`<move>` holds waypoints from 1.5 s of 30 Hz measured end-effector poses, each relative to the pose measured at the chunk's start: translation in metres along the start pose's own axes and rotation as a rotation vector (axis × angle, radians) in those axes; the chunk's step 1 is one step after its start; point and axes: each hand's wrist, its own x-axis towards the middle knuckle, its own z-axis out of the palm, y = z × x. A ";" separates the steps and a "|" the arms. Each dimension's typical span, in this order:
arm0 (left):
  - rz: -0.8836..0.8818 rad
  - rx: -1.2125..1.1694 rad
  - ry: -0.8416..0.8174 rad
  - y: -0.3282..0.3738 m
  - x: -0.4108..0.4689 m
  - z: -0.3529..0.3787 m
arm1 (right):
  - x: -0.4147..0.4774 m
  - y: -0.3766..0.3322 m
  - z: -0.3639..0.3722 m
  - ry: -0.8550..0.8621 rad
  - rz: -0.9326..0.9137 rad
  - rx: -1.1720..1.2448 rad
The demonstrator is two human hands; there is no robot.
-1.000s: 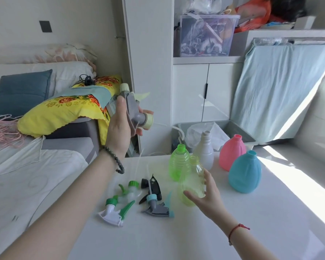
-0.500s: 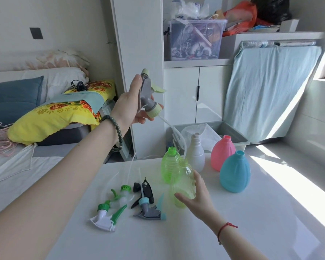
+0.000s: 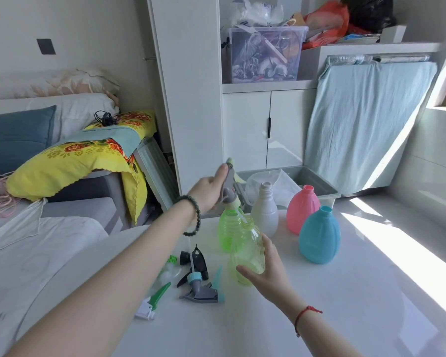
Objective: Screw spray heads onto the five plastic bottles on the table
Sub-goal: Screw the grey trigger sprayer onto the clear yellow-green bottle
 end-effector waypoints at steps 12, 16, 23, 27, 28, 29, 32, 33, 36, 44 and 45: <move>-0.005 -0.263 -0.005 -0.010 0.014 0.047 | 0.002 -0.001 -0.003 -0.037 0.017 -0.022; 0.003 -0.181 -0.035 -0.012 0.017 0.053 | 0.003 -0.009 -0.011 -0.122 0.026 -0.026; 0.047 -0.218 -0.102 -0.017 0.018 0.056 | 0.024 -0.054 -0.032 -0.033 -0.017 0.244; 0.029 -0.373 -0.056 -0.020 0.015 0.059 | 0.035 -0.064 -0.027 -0.009 -0.047 0.200; -0.005 -0.434 -0.058 -0.022 0.014 0.059 | 0.036 -0.063 -0.026 0.003 -0.050 0.187; -0.023 -0.485 -0.065 -0.023 0.011 0.059 | 0.037 -0.064 -0.026 0.008 -0.050 0.176; 0.047 -0.600 -0.090 -0.040 0.002 0.062 | 0.040 -0.065 -0.029 0.009 -0.044 0.137; 0.072 -0.588 -0.104 -0.050 -0.003 0.065 | 0.040 -0.065 -0.030 0.001 -0.044 0.136; 0.186 -0.421 -0.186 -0.084 -0.018 0.081 | 0.042 -0.066 -0.032 -0.019 -0.044 0.152; 0.183 -0.107 -0.198 -0.111 -0.020 0.092 | 0.040 -0.066 -0.025 0.058 0.007 0.176; 0.179 -0.101 -0.183 -0.111 -0.021 0.093 | 0.039 -0.065 -0.021 0.091 0.010 0.181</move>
